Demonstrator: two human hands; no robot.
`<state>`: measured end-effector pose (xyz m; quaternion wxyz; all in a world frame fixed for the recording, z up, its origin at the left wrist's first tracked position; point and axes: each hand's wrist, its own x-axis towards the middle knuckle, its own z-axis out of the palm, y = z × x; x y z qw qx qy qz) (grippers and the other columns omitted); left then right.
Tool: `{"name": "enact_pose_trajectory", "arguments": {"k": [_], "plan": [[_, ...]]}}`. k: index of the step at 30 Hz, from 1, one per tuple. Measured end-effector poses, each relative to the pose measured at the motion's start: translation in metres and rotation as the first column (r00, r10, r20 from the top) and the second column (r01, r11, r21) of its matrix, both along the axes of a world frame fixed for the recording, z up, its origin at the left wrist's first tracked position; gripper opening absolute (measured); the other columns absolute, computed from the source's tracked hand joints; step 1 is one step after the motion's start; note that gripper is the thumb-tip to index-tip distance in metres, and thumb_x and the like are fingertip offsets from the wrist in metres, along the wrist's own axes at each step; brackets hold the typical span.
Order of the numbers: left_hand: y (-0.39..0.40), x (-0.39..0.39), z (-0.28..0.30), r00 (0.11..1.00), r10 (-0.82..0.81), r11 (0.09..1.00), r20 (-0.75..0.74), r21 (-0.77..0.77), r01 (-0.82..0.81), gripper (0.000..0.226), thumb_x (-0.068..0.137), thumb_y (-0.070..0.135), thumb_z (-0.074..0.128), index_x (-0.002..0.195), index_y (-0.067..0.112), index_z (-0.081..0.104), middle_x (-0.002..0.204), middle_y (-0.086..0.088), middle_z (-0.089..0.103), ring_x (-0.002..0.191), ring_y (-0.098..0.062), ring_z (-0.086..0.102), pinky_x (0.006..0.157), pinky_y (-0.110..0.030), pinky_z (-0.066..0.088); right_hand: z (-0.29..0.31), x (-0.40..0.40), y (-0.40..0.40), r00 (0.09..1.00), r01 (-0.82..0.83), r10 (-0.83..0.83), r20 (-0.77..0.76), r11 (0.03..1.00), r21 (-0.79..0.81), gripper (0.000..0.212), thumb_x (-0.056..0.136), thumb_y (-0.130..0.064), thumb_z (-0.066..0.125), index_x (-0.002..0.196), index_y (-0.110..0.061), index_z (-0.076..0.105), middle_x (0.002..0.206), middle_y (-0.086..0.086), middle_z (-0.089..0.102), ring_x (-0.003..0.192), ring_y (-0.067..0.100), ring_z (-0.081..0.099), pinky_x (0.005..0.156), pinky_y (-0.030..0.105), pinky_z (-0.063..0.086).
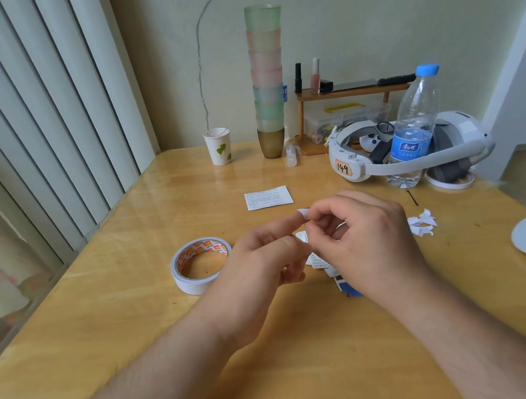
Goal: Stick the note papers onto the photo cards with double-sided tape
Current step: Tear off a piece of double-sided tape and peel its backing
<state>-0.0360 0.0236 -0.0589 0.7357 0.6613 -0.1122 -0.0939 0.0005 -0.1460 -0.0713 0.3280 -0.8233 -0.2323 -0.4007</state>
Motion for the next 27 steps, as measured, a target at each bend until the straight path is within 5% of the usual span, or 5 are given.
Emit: {"name": "enact_pose_trajectory", "arguments": {"k": [14, 27], "plan": [[0.0, -0.0005, -0.0002, 1.0, 0.012, 1.0, -0.02, -0.017, -0.013, 0.05, 0.076, 0.02, 0.063, 0.125, 0.023, 0.076, 0.08, -0.009, 0.043, 0.074, -0.022, 0.041, 0.082, -0.035, 0.05, -0.0006, -0.0018, 0.0011, 1.0, 0.006, -0.006, 0.017, 0.999, -0.033, 0.01, 0.083, -0.005, 0.071, 0.079, -0.014, 0.07, 0.072, -0.005, 0.058, 0.06, 0.013, 0.052, 0.055, 0.035, 0.049], [0.0008, -0.0006, 0.0016, 1.0, -0.006, 1.0, -0.002, -0.019, 0.006, 0.051, 0.078, 0.019, 0.06, 0.127, 0.024, 0.075, 0.076, -0.007, 0.04, 0.069, -0.019, 0.038, 0.08, -0.034, 0.047, 0.001, -0.0026, 0.0016, 1.0, -0.005, 0.005, -0.007, 1.0, 0.02, 0.013, 0.079, -0.006, 0.079, 0.084, -0.017, 0.076, 0.074, -0.008, 0.063, 0.057, 0.006, 0.056, 0.058, 0.024, 0.053]]}}
